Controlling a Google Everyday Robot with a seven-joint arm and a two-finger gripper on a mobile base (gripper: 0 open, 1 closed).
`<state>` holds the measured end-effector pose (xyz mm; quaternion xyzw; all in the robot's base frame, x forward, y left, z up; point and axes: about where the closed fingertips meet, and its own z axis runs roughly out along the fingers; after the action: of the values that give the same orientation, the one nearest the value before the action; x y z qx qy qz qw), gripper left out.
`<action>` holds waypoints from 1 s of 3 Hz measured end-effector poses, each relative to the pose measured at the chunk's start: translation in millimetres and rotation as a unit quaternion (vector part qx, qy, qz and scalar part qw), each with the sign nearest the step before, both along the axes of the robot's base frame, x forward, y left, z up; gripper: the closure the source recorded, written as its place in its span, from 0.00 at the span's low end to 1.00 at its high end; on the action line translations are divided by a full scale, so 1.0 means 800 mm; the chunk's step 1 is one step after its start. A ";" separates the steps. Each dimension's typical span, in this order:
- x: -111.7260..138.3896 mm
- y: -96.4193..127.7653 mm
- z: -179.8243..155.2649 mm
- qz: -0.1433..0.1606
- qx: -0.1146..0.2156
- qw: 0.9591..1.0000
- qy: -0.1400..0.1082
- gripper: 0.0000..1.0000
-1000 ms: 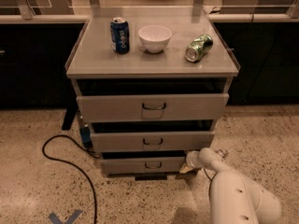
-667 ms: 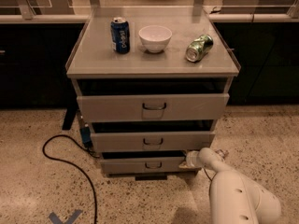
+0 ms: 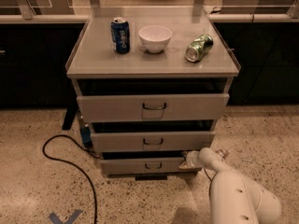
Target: Open bottom drawer
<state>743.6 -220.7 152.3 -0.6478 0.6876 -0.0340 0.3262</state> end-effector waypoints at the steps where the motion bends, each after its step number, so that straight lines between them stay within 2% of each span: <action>1: -0.019 -0.004 -0.003 -0.001 -0.016 1.000 0.008 1.00; 2: -0.027 -0.025 0.009 -0.012 -0.037 0.999 0.001 1.00; 3: -0.028 -0.023 0.009 -0.012 -0.037 0.999 0.001 1.00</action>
Offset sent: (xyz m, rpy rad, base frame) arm -0.1695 0.0028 0.0303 -0.2180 -0.0021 -0.1288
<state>721.6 -239.0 159.1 -0.6508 0.6943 -0.0623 0.3009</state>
